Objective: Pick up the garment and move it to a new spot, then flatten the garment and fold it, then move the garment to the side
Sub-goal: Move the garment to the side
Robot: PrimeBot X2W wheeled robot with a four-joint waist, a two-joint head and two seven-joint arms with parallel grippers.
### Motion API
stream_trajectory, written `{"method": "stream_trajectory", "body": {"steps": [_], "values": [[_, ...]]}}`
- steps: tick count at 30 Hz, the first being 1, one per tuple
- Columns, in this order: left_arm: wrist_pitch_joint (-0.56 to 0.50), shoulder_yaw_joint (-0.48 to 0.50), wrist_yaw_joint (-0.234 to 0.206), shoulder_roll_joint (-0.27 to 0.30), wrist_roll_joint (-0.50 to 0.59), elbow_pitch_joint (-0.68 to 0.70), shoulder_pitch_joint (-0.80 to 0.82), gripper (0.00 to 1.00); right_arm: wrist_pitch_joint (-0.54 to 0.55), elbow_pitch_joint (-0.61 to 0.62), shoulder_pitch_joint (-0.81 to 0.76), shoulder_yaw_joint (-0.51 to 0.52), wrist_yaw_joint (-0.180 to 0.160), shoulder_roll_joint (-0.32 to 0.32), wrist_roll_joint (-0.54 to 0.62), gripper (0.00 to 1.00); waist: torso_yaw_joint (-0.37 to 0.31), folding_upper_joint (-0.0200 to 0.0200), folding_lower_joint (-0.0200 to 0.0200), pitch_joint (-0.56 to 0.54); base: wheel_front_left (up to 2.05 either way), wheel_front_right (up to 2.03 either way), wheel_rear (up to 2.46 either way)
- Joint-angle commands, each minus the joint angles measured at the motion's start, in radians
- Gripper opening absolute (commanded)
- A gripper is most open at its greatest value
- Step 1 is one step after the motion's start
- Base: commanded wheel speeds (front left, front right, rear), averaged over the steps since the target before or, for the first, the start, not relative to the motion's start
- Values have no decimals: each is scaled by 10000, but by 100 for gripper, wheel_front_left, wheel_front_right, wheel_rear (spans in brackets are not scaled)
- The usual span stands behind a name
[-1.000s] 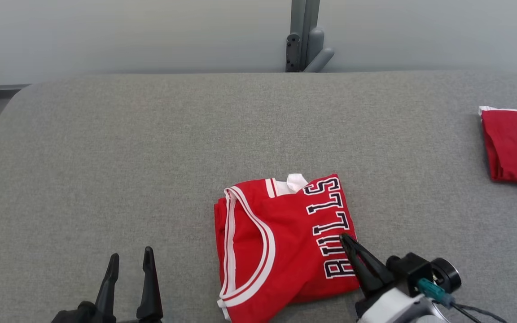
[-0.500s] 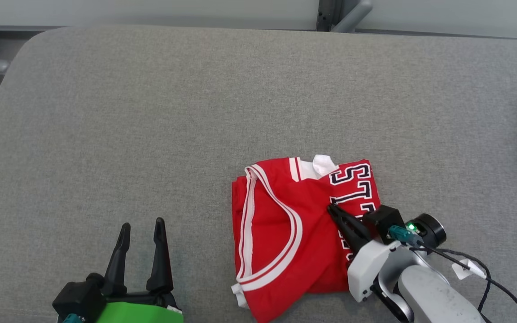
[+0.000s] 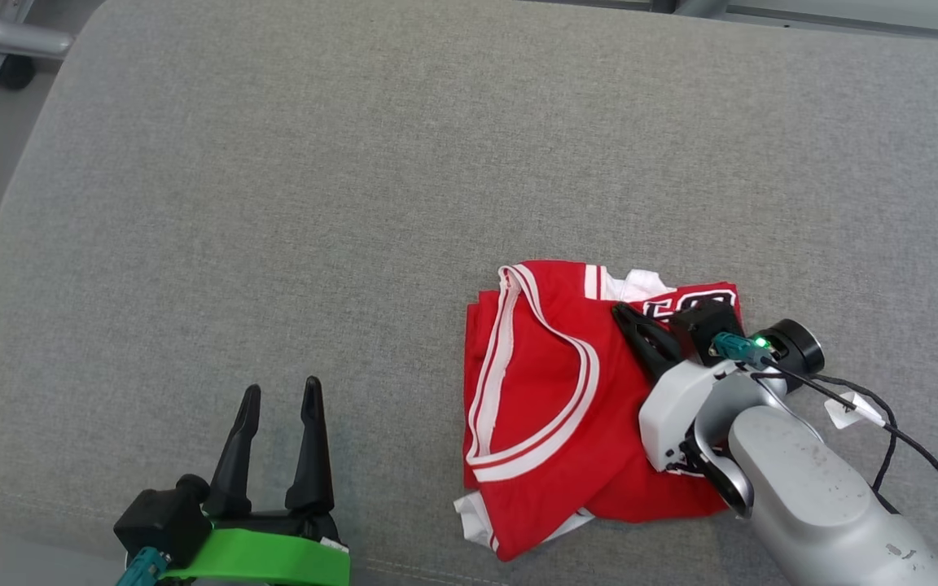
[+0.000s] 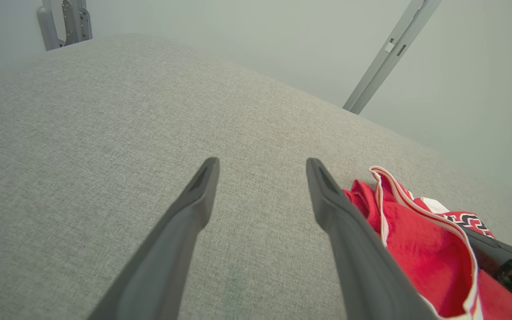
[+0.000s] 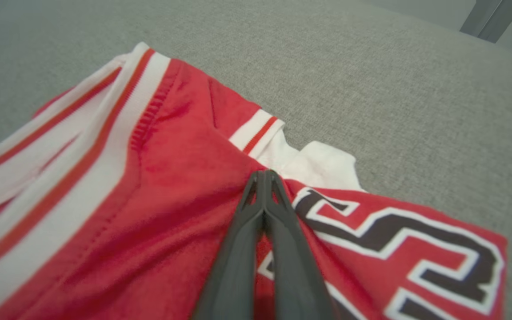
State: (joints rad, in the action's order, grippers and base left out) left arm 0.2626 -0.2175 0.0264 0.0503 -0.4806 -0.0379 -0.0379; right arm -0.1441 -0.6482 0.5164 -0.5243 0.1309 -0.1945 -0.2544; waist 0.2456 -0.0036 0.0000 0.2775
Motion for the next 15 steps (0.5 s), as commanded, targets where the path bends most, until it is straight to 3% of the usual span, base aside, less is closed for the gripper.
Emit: {"method": "stream_trajectory", "body": {"steps": [1, 10, 15], "values": [[26, -11, -18, 9, 11, -13, 160, 100, -47, -256, 73, -25, -5, -7, -123, 0, 119, 36, 0, 63, 0, 0, 0], [24, 49, -84, 9, -23, -13, 155, 100, -1018, -1423, 691, 1002, -15, 330, 726, 0, 60, 36, 0, -22, 0, 0, 0], [26, 111, -96, 9, 39, -56, 0, 100, -1191, -1295, 644, 1635, -12, 581, 1202, 0, -130, 36, 0, -300, 0, 0, 0]]}}
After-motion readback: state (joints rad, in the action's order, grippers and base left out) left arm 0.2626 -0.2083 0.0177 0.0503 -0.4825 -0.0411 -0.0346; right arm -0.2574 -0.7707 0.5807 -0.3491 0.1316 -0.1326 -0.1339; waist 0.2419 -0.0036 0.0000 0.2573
